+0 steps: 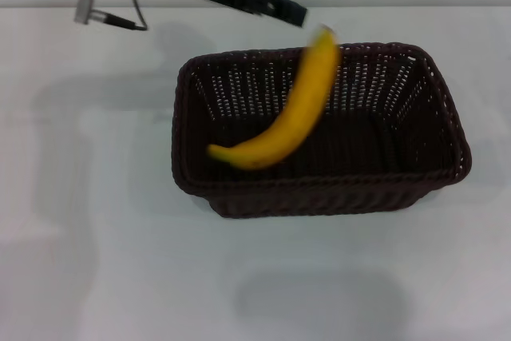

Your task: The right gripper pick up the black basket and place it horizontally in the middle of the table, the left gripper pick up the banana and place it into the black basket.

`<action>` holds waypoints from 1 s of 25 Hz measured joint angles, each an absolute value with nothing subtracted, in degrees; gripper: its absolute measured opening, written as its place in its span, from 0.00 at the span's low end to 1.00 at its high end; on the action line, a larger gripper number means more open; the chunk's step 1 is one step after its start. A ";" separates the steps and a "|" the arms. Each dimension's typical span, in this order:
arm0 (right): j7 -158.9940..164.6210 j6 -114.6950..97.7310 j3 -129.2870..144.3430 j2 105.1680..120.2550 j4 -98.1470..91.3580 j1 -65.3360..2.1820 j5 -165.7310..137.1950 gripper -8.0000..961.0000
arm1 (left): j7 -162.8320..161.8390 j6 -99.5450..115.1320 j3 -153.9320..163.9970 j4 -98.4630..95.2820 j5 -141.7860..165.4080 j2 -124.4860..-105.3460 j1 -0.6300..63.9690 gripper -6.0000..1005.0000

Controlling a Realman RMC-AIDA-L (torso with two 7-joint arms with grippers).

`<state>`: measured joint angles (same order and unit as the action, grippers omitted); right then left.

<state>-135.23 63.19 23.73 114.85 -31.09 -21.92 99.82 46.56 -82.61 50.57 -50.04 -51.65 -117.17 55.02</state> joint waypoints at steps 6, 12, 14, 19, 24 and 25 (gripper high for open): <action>-135.32 67.97 23.67 115.08 -30.37 -21.38 101.47 0.91 | 66.65 -72.34 50.74 -59.41 -68.63 -119.07 37.93 0.84; -140.44 73.72 23.66 115.18 -25.06 -20.59 107.16 0.91 | 92.96 -70.12 50.10 -58.06 -94.12 -119.14 22.51 0.87; -143.41 75.30 23.65 115.20 -22.31 -20.45 109.70 0.91 | 97.89 -70.31 50.09 -57.11 -98.37 -119.15 20.09 0.86; -148.80 76.57 23.64 115.25 -15.56 -20.60 114.60 0.91 | 127.19 -72.57 50.00 -42.71 -121.36 -119.23 12.35 0.86; -152.48 76.68 23.64 115.31 -10.24 -21.14 118.50 0.91 | 149.41 -79.31 49.83 -25.48 -138.89 -119.26 12.36 0.86; -152.95 76.67 23.64 115.30 -9.74 -21.27 118.94 0.91 | 151.71 -80.60 49.82 -22.05 -142.29 -119.28 12.67 0.86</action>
<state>-152.95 76.67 23.64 115.30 -9.74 -21.27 118.94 151.71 -80.60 49.82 -22.05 -142.28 -119.28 12.67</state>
